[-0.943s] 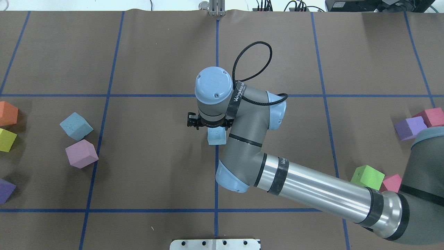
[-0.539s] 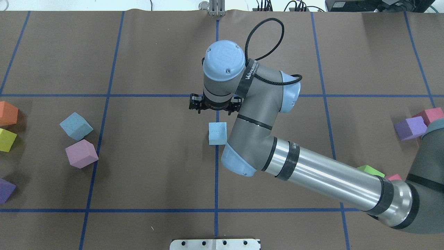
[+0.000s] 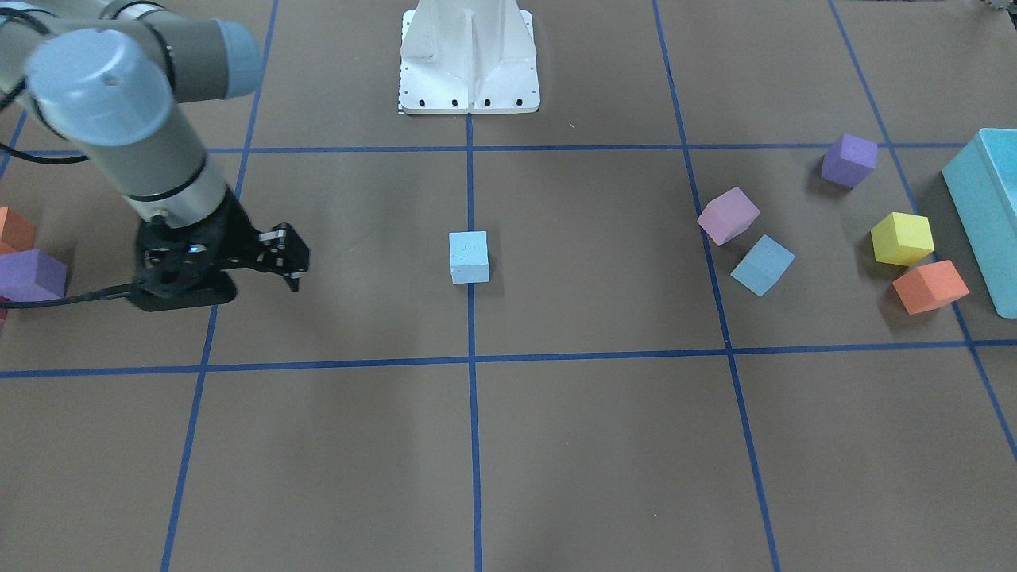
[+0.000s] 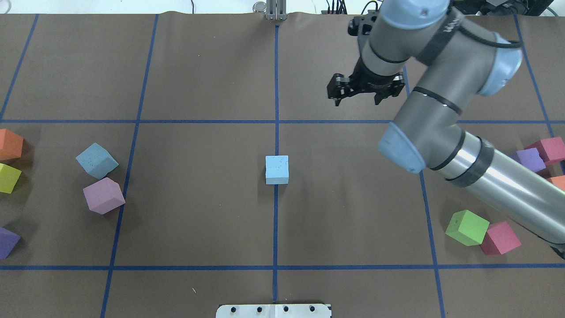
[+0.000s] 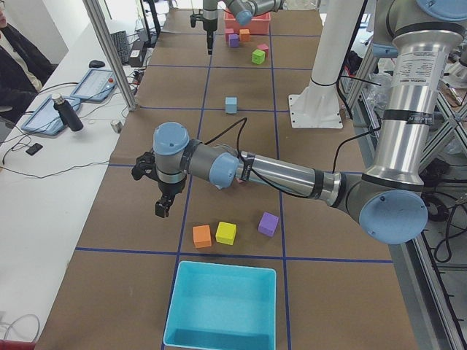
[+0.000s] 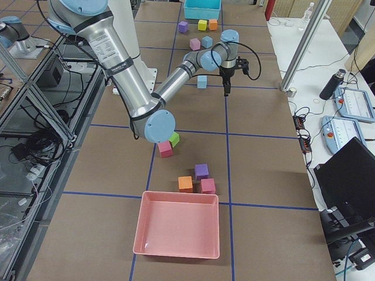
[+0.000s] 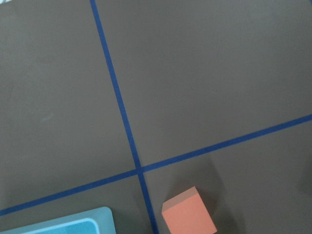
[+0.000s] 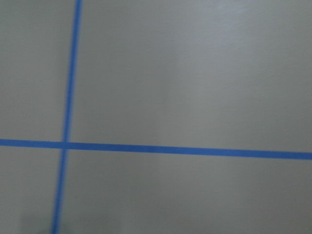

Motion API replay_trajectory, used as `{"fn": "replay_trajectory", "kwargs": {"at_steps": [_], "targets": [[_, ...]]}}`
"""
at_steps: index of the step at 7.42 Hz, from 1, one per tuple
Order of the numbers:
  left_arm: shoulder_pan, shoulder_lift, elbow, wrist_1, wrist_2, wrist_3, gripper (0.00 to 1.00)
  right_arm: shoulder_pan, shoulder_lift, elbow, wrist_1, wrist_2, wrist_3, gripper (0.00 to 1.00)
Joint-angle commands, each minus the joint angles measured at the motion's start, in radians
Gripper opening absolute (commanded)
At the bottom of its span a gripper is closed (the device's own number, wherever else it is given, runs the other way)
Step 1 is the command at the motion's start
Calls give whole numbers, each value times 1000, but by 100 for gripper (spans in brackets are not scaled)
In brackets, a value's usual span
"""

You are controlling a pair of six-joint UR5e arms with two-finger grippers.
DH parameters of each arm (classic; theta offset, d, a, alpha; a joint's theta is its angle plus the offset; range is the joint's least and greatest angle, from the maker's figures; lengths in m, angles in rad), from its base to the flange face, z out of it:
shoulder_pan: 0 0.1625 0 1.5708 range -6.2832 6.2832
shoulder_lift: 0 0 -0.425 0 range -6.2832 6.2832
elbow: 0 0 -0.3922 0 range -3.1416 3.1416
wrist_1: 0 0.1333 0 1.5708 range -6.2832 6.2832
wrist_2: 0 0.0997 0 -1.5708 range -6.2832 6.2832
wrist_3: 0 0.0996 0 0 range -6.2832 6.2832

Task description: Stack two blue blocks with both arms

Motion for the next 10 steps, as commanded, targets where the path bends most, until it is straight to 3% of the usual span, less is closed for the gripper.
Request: {"fn": "replay_trajectory", "kwargs": {"at_steps": [1,4,6,10], "targets": [[94,19,-2,-163,3,-23,98,199,-255,79,-1,92,-330,100],[178,17,-16,-189,6,-25,98,480,-521,84,-2,90,-801,100],[233,17,-17,-194,14,-40,98,577,-652,87,12,89,-882,100],[462,30,-23,-379,127,-204,98,590,-677,79,9,113,-881,100]]}}
